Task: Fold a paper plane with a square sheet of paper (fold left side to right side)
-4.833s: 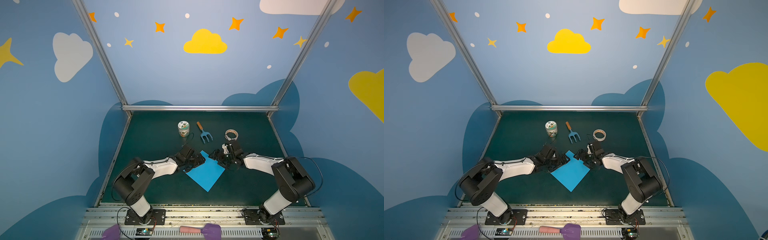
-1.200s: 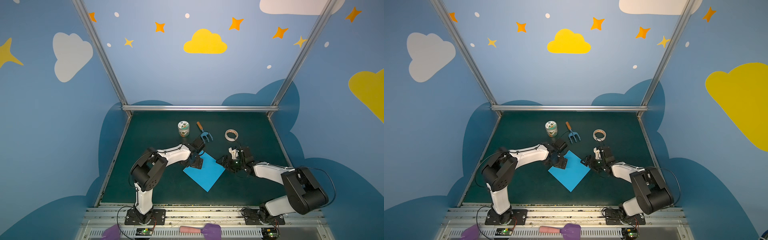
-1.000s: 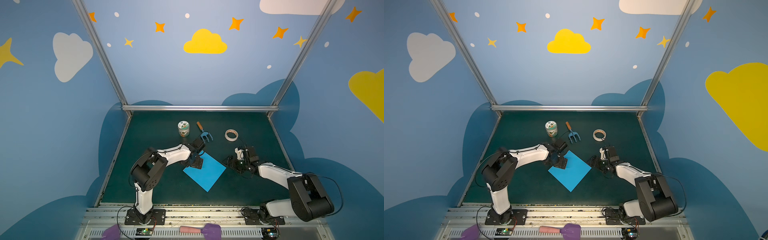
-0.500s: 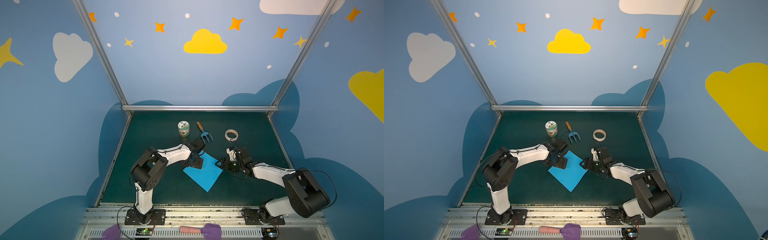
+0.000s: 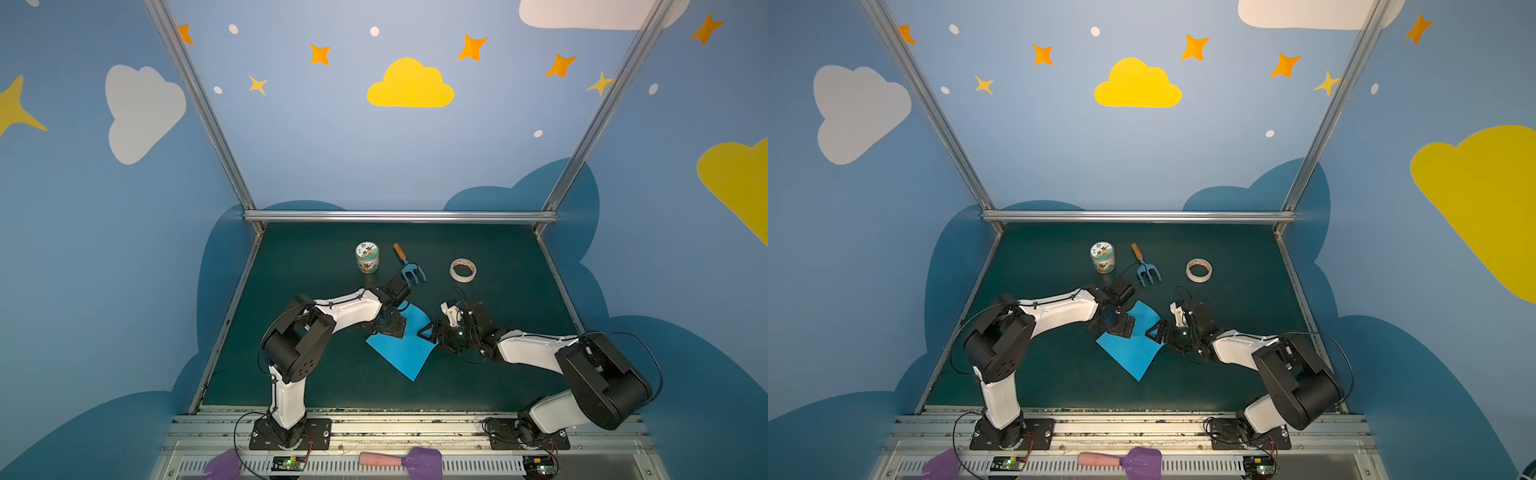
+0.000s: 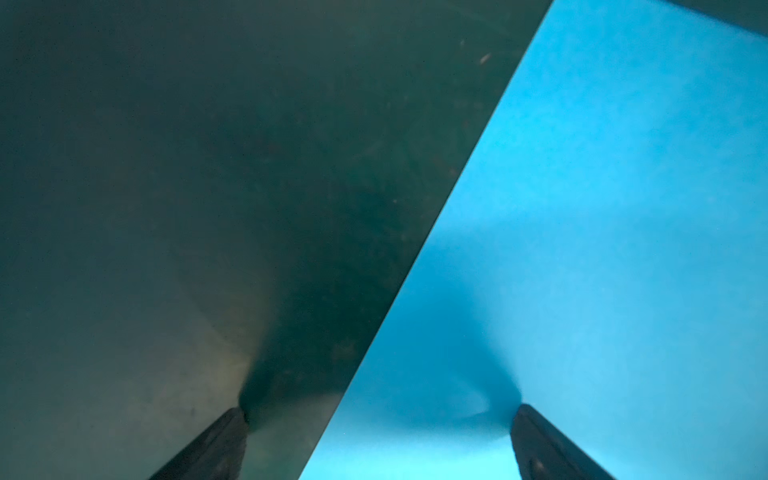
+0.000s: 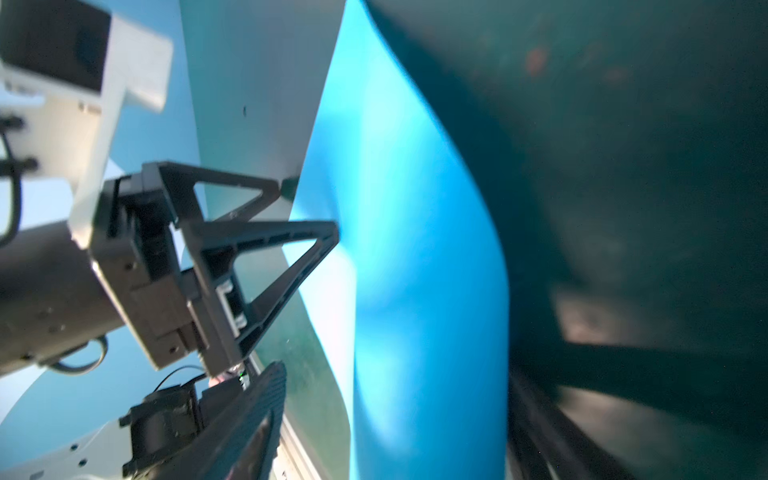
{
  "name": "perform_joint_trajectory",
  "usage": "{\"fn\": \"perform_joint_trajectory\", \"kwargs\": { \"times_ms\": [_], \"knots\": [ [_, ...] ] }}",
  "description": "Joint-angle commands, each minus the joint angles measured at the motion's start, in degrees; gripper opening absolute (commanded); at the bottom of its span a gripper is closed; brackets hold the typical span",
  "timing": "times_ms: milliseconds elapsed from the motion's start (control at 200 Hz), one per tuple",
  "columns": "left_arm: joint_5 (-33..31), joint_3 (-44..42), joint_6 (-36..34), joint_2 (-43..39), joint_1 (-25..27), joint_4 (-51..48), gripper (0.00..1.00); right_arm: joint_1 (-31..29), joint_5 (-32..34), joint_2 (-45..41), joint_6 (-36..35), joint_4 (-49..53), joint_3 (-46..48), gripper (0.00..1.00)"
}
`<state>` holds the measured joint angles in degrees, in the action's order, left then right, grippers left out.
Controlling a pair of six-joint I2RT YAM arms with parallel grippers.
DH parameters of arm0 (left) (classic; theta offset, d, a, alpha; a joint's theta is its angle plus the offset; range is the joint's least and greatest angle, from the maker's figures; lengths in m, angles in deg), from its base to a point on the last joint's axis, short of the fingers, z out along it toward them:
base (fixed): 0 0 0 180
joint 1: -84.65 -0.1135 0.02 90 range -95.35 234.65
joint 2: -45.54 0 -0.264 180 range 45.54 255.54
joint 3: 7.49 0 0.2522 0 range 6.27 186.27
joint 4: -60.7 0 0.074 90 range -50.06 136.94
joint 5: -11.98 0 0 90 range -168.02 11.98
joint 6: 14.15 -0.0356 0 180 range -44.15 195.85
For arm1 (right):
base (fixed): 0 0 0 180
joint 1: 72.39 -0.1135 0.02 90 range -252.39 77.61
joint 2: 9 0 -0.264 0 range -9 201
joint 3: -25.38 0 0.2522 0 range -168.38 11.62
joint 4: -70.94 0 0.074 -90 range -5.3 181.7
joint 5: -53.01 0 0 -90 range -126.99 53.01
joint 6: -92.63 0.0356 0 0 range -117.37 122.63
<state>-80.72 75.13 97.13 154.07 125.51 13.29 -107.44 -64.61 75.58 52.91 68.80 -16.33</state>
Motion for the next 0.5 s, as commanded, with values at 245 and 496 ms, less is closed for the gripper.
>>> {"fn": "perform_joint_trajectory", "kwargs": {
  "times_ms": [245, 496],
  "knots": [
    [1.21, -3.28, 2.11, 5.07, 1.2, 2.86, 1.0, -2.75, 4.8, -8.87, 5.33, 1.47, 6.93, 0.82],
    [1.29, -3.56, 2.23, 5.19, 1.16, 3.11, 1.0, -2.93, 7.4, -10.23, 5.03, 3.41, 6.27, 0.82]
  ]
}}
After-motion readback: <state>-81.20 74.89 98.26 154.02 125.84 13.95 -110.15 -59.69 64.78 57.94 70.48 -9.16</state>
